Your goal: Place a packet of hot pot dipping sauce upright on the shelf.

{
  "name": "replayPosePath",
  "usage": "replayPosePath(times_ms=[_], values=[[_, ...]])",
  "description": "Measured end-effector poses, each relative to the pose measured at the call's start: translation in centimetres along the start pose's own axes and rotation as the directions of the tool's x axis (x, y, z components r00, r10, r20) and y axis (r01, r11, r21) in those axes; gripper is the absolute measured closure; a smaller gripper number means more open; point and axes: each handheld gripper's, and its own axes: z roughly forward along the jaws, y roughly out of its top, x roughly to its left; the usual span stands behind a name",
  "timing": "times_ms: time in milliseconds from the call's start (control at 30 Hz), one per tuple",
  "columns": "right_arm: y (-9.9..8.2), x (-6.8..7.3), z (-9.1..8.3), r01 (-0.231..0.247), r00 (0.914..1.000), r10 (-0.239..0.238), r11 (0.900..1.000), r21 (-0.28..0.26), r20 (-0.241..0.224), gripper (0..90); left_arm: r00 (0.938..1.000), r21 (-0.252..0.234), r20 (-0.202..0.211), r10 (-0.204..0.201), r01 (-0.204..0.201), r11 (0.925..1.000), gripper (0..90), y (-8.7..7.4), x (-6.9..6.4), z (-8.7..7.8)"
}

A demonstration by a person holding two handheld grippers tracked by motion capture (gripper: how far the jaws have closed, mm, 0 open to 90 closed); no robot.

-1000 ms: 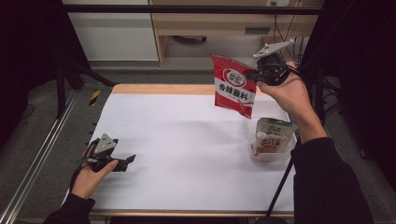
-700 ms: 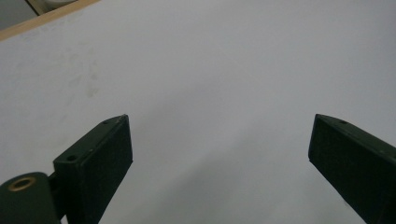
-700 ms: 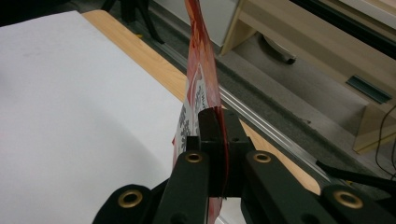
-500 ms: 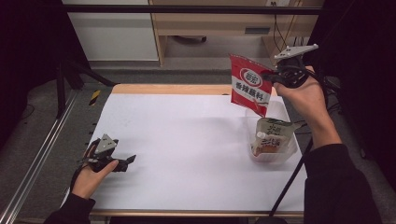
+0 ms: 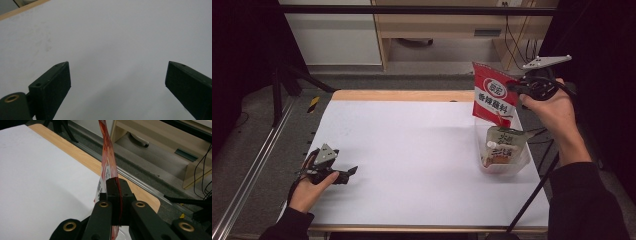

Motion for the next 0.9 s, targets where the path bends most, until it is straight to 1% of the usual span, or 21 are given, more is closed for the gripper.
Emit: replayPosePath(times_ms=[167, 300, 467, 667, 900], values=[[-0.5, -0.4, -0.1, -0.015, 0.9999, 0.015, 0.9998, 0.011, 0.009, 90.0, 1.0, 0.0, -0.001, 0.0, 0.0, 1.0, 6.0, 0.0, 0.0, 0.0], [-0.9, -0.6, 0.1, -0.017, 0.9998, 0.017, 0.9996, 0.021, 0.006, 90.0, 1.0, -0.001, 0.001, -0.003, 0.003, 1.0, 6.0, 0.0, 0.0, 0.0], [-1.4, -0.7, 0.5, -0.03, 0.9995, 0.03, 0.9993, 0.02, 0.004, 90.0, 1.0, 0.001, 0.002, 0.0, 0.0, 1.0, 6.0, 0.0, 0.0, 0.0], [-2.1, -0.8, 1.3, -0.036, 0.9993, 0.036, 0.9987, 0.035, 0.002, 90.0, 1.0, 0.006, 0.003, 0.008, -0.008, 1.0, 5.7, 0.0, -0.2, 0.1], [-3.2, -1.1, 2.0, -0.062, 0.9981, 0.062, 0.9971, 0.045, 0.003, 90.0, 1.0, 0.005, 0.002, 0.004, -0.004, 1.0, 5.1, 0.0, -0.1, 0.1]])
